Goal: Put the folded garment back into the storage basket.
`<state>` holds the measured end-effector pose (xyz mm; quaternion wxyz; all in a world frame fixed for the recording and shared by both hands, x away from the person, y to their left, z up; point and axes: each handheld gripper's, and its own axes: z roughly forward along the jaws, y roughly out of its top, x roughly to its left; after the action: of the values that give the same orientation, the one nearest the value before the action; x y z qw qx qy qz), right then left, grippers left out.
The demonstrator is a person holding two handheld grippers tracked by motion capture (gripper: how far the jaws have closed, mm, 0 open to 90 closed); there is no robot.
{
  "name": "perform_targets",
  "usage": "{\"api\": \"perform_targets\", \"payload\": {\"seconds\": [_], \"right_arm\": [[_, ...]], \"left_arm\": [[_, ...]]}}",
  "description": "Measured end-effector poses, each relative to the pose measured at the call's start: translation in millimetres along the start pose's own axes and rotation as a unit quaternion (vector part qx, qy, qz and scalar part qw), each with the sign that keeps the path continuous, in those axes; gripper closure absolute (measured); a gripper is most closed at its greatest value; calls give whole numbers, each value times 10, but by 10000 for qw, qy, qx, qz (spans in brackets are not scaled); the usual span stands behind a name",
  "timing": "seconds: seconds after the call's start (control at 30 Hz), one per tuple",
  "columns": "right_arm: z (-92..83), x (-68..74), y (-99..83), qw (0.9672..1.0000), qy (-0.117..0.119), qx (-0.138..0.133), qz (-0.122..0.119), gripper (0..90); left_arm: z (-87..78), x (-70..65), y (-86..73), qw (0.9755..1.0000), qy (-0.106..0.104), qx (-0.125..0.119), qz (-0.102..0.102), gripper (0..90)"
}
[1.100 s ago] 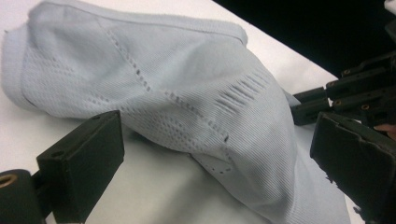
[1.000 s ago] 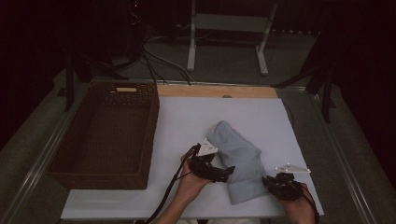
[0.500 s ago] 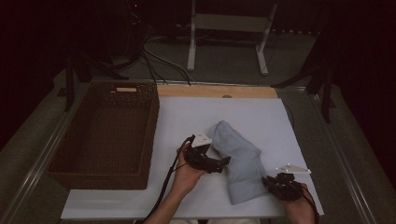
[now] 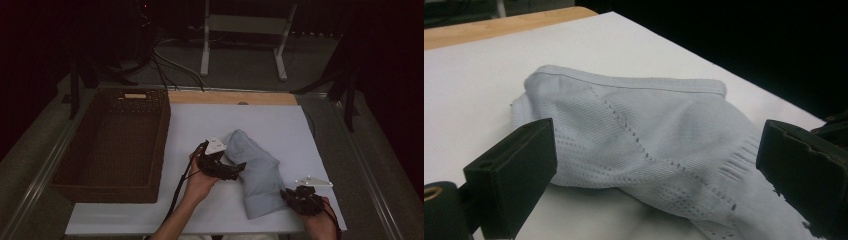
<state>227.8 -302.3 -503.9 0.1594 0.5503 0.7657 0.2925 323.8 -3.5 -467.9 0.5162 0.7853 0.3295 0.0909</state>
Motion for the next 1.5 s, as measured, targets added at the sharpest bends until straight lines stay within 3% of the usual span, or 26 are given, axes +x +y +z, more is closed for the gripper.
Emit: {"api": "perform_targets", "payload": {"seconds": [0.47,0.77,0.97,1.1,1.27,1.4,1.5], "right_arm": [[0,-21,-3,9999,-27,-48,107,690],[27,-22,22,9998,22,-119,184,540],[52,-38,14,9997,105,-87,215,516],[70,-45,15,9996,178,-21,238,524],[68,-29,28,9991,321,61,253,663],[68,-32,32,9987,428,81,261,734],[63,-12,32,9991,375,67,174,760]], "left_arm": [[100,103,30,9998,175,49,85,47],[122,169,50,9995,273,74,107,47],[140,206,68,9993,328,109,144,47],[159,234,74,9993,335,110,131,47],[195,268,71,9992,363,157,111,47],[225,292,62,9991,363,200,73,47],[251,309,51,9990,371,231,54,47]]}}
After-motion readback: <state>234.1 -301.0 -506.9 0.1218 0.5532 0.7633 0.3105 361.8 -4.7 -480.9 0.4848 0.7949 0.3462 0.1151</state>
